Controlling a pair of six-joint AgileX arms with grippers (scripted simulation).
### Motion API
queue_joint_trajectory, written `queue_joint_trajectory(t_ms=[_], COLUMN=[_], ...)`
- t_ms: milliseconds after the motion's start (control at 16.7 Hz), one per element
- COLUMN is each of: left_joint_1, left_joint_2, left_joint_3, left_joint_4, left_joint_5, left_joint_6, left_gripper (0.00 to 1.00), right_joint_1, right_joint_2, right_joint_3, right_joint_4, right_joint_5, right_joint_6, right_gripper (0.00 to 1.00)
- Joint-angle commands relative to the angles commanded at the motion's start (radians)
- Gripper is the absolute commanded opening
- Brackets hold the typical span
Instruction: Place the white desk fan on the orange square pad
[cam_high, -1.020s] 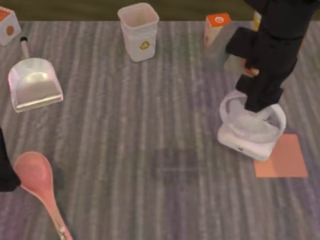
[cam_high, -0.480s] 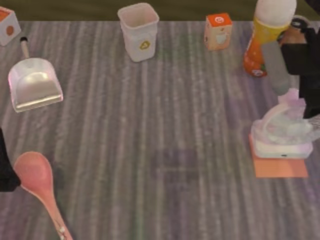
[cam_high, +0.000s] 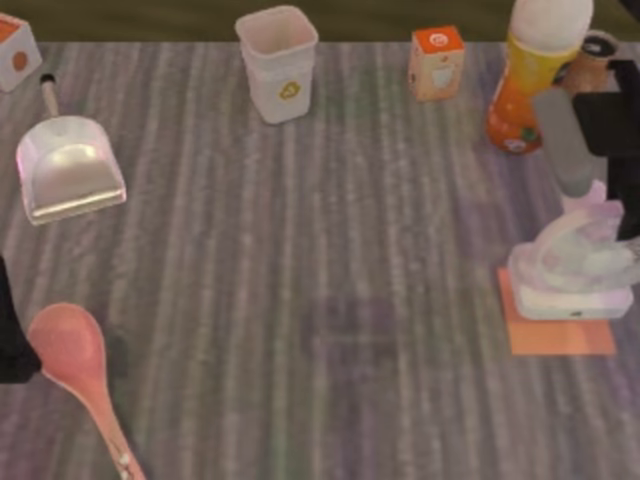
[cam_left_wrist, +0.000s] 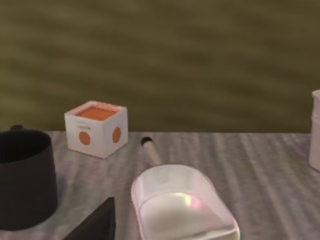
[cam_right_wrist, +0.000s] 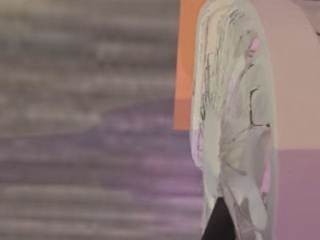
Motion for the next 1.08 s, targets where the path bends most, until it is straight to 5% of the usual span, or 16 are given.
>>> queue_joint_trajectory(t_ms=[540,1080], left_joint_1=[0.0,0.0], left_joint_2=[0.0,0.0], left_joint_3=[0.0,0.0], left_joint_4=[0.0,0.0], left_joint_5=[0.0,0.0], left_joint_6=[0.0,0.0], left_gripper=[1.0,1.0], right_joint_1=[-0.006,-0.006], right_joint_2=[0.004,0.004], right_joint_3=[-0.127,-0.127], right_joint_4=[0.134,0.134], right_joint_5=[0.0,0.0], right_joint_6=[-0.002,-0.002], right_gripper=[0.0,0.68])
